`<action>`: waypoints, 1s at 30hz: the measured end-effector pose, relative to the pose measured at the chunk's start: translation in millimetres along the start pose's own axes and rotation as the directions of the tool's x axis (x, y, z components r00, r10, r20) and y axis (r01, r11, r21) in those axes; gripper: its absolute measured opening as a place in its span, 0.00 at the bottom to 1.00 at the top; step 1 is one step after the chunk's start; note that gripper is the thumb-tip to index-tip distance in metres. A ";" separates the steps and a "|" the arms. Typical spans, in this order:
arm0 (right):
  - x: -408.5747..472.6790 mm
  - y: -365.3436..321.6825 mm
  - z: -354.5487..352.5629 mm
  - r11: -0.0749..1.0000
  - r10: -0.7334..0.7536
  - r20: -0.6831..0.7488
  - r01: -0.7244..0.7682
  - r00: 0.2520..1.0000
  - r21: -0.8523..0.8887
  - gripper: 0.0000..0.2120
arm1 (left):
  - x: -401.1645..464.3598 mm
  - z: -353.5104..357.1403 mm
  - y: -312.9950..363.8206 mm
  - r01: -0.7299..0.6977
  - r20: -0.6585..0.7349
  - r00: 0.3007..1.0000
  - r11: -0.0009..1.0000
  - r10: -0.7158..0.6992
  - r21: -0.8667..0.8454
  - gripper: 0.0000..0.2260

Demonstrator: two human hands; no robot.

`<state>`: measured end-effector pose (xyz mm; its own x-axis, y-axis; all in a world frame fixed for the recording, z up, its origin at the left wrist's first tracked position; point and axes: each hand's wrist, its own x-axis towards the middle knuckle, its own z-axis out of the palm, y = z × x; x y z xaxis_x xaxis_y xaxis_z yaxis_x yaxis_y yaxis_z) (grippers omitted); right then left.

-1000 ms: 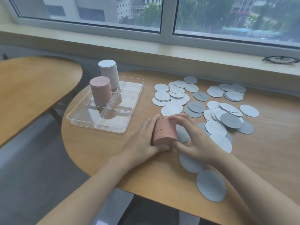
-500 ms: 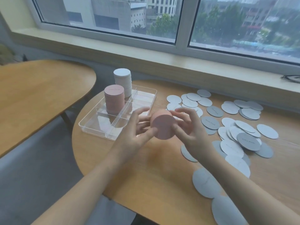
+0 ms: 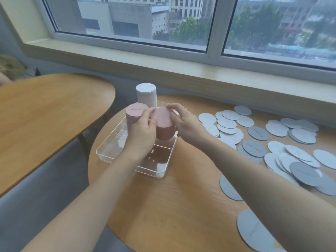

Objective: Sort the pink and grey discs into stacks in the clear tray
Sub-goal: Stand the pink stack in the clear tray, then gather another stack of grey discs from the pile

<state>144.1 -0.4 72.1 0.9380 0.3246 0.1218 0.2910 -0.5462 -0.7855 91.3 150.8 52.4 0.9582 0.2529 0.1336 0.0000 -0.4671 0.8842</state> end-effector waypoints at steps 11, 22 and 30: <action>11.2 8.5 4.7 0.976 0.037 0.027 -0.031 0.999 -0.215 0.21 | -3.8 -0.9 8.6 0.040 0.032 0.998 0.962 -0.051 0.270 0.20; -107.6 44.2 -62.5 0.987 -0.016 -0.021 0.012 1.000 -0.160 0.15 | -76.1 5.1 3.8 -0.165 -0.069 0.979 0.939 0.194 0.300 0.23; -238.4 101.7 -113.4 0.925 0.008 -0.028 -0.018 1.000 -0.380 0.14 | -169.8 83.1 35.4 -0.660 0.527 0.654 0.749 0.543 0.047 0.15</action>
<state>-28.5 -220.9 32.0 0.9453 0.2981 0.1323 0.3234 -0.8045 -0.4982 -47.6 20.9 23.8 0.7773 -0.5350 0.3310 -0.6192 -0.5573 0.5532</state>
